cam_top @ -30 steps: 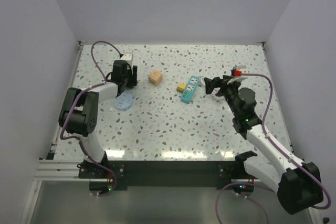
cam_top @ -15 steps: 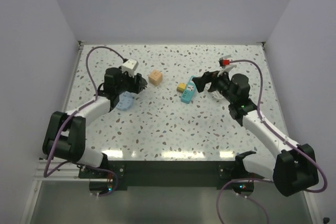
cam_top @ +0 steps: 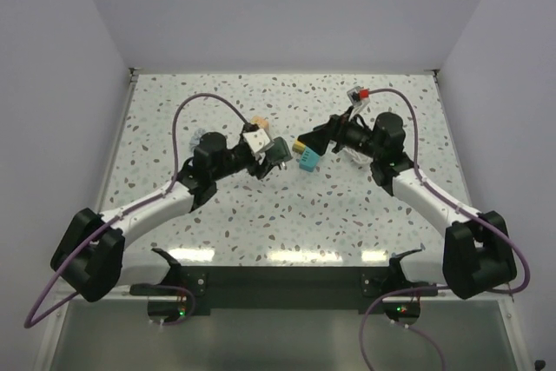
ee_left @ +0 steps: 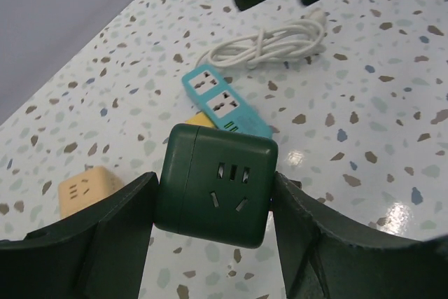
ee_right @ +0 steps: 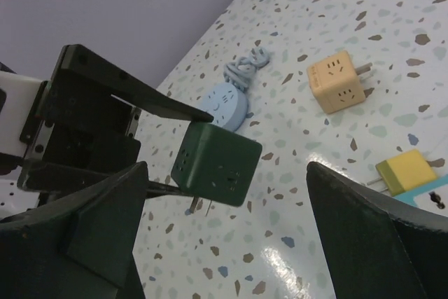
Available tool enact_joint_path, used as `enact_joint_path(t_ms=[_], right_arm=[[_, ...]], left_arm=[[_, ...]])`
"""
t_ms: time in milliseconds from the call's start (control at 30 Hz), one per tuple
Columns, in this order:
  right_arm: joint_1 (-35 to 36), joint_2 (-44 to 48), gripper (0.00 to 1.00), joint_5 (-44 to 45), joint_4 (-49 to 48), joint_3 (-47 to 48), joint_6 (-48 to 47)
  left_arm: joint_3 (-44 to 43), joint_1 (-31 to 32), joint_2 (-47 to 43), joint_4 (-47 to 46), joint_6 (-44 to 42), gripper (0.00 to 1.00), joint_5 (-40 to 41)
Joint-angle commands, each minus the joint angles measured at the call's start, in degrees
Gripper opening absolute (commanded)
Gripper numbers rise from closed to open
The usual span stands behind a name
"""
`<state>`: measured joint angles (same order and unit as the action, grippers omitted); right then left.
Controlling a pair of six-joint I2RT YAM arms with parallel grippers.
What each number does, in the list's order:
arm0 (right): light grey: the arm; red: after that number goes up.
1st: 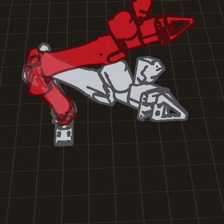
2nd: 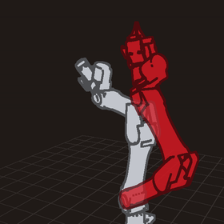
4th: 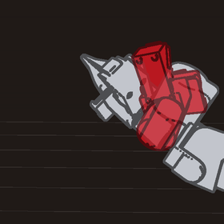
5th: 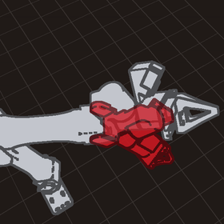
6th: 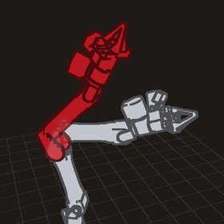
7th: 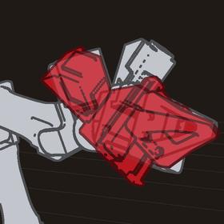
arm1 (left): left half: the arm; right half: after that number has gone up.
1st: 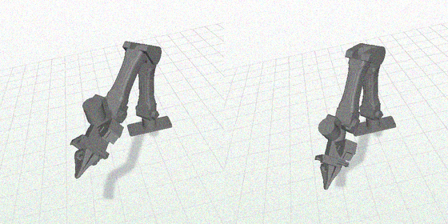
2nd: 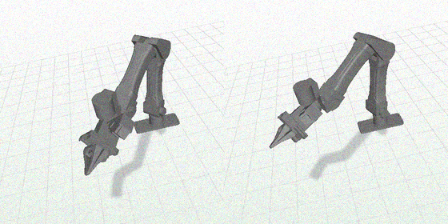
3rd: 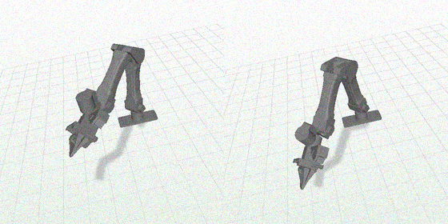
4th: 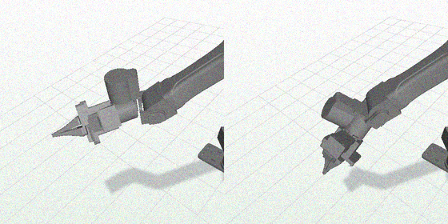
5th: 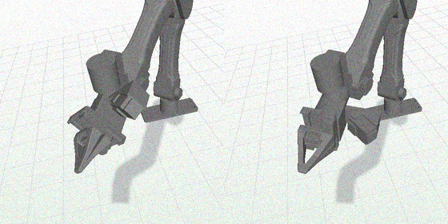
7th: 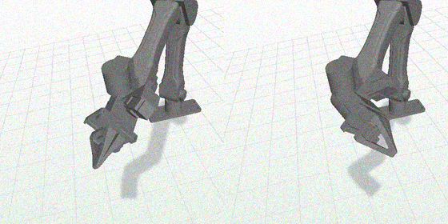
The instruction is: Insert the plug
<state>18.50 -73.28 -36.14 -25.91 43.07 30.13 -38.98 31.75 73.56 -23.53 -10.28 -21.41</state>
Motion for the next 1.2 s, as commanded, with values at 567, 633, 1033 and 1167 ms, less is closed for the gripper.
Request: enact_joint_path(t_ms=[567,633,1033,1167], right_arm=[[1.3,-12.2,0.97,-14.5,-18.2,4.0,16.4],[1.4,-13.5,0.97,-15.9,-18.9,4.4,17.2],[2.2,-16.5,0.9,-20.6,-23.4,5.6,20.0],[2.6,-17.1,0.73,-21.7,-24.0,6.1,20.0]], left_arm=[[0.3,11.3,-5.3,-10.5,-9.6,0.0,3.1],[0.3,11.6,-5.2,-10.7,-10.1,0.0,3.4],[0.0,12.3,-4.3,-12.6,-12.7,0.0,7.3],[-0.3,12.3,-4.0,-12.2,-12.8,0.0,7.0]])
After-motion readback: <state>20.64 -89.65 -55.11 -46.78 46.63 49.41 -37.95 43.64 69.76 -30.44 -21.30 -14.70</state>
